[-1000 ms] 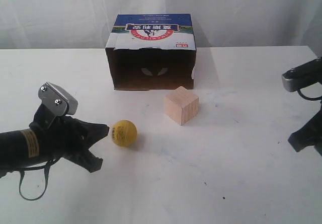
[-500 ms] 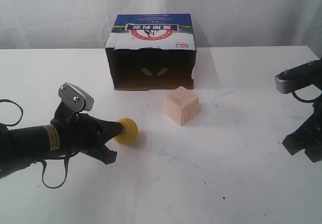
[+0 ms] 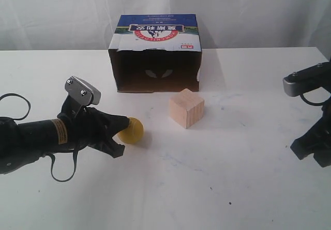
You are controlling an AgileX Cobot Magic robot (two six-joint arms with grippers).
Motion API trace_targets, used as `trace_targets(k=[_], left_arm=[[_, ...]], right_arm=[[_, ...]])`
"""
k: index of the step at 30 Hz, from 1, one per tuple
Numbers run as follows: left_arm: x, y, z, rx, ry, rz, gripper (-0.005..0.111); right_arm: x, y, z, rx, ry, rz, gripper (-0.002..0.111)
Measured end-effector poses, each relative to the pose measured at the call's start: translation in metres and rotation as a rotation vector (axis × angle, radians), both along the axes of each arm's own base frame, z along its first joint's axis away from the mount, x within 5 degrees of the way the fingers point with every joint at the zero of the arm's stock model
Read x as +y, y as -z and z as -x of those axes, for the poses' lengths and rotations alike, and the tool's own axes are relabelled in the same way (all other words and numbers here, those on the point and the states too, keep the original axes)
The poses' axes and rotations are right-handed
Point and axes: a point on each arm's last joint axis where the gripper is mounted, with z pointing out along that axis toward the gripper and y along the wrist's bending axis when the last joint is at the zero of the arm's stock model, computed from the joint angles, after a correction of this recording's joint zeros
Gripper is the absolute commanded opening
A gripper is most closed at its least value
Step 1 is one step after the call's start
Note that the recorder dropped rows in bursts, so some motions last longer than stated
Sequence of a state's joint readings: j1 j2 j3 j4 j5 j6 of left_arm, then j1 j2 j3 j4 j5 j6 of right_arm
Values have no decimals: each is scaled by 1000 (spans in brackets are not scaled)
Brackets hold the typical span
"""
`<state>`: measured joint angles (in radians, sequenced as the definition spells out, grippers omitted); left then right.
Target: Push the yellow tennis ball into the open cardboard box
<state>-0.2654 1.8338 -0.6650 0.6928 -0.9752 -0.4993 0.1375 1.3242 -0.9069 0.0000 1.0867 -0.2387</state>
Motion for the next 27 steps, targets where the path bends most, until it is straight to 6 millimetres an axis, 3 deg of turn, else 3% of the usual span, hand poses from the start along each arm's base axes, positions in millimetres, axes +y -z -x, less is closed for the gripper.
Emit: trace_targets(k=[20, 27], left_arm=[[-3, -6, 0, -50, 25, 55, 0], [-1, -14, 30, -16, 87, 69, 0]], right_arm=[[0, 0, 0, 1, 2, -5, 0], [0, 0, 0, 1, 2, -5, 0]])
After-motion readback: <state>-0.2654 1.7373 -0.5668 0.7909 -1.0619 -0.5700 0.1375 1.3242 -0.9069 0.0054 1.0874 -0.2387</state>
